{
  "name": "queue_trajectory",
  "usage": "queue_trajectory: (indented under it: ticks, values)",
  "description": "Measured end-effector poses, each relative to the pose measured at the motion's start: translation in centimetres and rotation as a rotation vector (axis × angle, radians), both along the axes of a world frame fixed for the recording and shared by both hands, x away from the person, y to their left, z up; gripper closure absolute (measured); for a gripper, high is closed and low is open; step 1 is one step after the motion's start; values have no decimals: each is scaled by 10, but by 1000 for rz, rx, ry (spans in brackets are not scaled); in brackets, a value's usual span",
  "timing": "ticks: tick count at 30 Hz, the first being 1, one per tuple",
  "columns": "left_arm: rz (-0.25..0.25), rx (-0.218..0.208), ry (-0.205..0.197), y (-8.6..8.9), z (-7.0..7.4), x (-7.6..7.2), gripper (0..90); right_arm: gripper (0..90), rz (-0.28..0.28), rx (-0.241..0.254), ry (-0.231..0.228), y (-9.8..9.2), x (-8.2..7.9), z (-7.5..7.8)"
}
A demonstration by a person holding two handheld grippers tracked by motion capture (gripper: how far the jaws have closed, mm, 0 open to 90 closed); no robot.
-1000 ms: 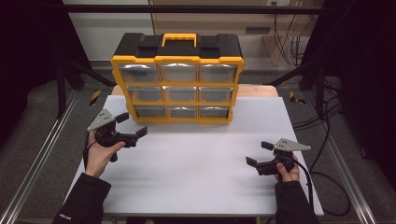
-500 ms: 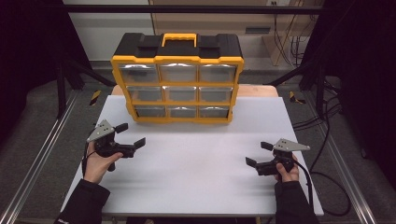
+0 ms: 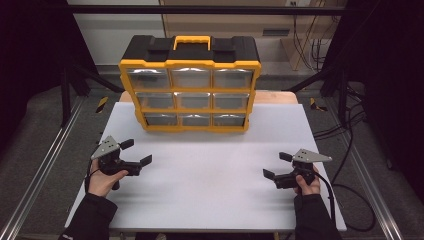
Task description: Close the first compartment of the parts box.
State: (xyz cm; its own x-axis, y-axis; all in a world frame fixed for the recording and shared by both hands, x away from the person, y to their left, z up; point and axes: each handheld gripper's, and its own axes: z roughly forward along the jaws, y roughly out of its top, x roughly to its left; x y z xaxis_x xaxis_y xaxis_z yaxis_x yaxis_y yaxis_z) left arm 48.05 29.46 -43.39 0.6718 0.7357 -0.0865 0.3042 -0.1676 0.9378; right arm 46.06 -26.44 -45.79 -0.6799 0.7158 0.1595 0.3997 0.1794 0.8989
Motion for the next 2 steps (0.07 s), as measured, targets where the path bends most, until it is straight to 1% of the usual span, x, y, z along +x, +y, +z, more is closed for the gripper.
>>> queue_trajectory:
  ticks: [2]
  values:
    - [0, 0, 4, 1, -1, -1, 2, 23, 1, -1, 0, 0, 0, 0]
